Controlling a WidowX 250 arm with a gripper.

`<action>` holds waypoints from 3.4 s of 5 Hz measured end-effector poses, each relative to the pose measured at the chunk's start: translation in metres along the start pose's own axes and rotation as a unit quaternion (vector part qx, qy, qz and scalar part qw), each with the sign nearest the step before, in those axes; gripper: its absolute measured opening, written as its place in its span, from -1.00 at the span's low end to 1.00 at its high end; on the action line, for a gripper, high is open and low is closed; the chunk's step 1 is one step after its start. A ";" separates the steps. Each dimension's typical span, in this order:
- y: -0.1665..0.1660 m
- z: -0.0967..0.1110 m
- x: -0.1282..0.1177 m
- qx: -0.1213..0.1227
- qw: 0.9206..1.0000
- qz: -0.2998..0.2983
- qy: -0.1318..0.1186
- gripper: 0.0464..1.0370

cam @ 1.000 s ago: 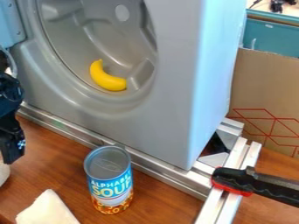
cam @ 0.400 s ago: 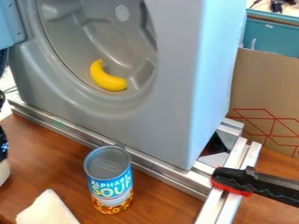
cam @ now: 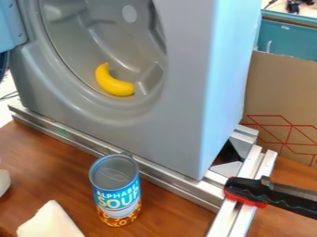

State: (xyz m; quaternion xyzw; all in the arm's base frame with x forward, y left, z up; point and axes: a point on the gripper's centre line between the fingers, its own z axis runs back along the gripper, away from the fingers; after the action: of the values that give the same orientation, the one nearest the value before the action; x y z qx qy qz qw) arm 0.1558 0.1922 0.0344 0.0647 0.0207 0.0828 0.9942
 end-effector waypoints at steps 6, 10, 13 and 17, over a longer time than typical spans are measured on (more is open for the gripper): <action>0.007 -0.051 0.009 -0.056 0.996 0.068 -0.010 0.84; -0.028 0.058 0.021 -0.024 0.987 0.018 -0.159 0.14; -0.148 0.127 0.017 -0.096 0.970 -0.137 -0.176 0.14; -0.232 0.090 0.000 -0.104 0.953 -0.272 -0.078 0.14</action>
State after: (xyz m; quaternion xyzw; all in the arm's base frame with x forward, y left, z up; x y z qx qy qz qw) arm 0.1977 -0.0463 0.0927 -0.0406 -0.0491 -0.1946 0.9788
